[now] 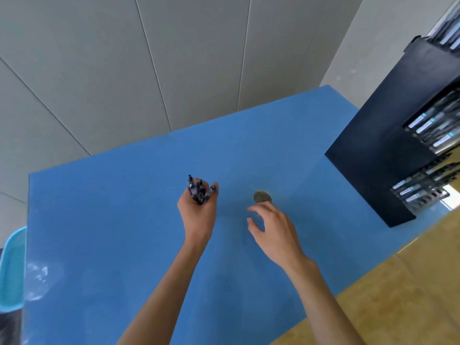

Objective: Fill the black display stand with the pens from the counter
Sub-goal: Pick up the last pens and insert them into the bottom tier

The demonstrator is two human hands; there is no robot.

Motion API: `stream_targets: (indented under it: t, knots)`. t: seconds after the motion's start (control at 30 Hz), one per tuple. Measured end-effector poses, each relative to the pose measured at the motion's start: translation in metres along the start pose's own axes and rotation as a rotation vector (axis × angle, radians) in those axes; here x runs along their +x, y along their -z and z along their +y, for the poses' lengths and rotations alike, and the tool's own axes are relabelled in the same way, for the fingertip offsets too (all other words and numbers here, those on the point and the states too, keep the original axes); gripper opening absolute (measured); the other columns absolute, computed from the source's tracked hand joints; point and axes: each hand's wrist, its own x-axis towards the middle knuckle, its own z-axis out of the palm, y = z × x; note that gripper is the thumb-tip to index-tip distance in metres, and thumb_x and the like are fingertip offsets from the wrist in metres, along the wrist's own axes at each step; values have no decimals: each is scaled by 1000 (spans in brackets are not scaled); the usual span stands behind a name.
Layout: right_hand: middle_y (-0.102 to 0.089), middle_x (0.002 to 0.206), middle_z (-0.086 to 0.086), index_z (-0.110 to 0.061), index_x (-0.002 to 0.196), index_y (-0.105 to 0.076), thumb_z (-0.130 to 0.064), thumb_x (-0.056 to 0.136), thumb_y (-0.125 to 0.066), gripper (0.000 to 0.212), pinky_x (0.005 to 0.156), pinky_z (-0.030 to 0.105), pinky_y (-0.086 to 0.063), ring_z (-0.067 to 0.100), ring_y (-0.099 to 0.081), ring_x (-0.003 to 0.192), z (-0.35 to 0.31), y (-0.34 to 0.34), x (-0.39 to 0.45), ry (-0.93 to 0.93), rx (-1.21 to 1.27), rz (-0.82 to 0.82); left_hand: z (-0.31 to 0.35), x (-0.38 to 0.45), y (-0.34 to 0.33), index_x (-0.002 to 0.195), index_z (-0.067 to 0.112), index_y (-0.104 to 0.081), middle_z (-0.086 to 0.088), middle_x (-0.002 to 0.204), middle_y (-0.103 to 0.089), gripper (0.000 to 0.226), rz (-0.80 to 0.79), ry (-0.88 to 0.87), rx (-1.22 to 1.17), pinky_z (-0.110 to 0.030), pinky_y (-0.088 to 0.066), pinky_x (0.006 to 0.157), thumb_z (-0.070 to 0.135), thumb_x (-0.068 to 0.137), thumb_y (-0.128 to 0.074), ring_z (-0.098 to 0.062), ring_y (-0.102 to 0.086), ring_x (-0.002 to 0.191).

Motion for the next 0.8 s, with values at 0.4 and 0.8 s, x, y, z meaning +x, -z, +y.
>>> stream_targets:
  t: [0.4,0.8]
  knots:
    - [-60,120,-11,-23,119,-65,-29,98,-58,24,89,29,-47,14,-62,103,4,2,-22,-64,4,20,-28,3,9,84,10,-47,5,65,-42,29,-56,53,174,-26,-32,52,27,97,-67,-8,-32,54]
    - [-61,117,-13,-27,119,-66,-30,96,-60,23,92,33,-50,9,-61,105,17,54,-69,-226,93,186,31,-50,21,93,-1,-62,-7,68,-60,33,-341,300,9,-24,-37,39,31,102,-61,-15,-49,44]
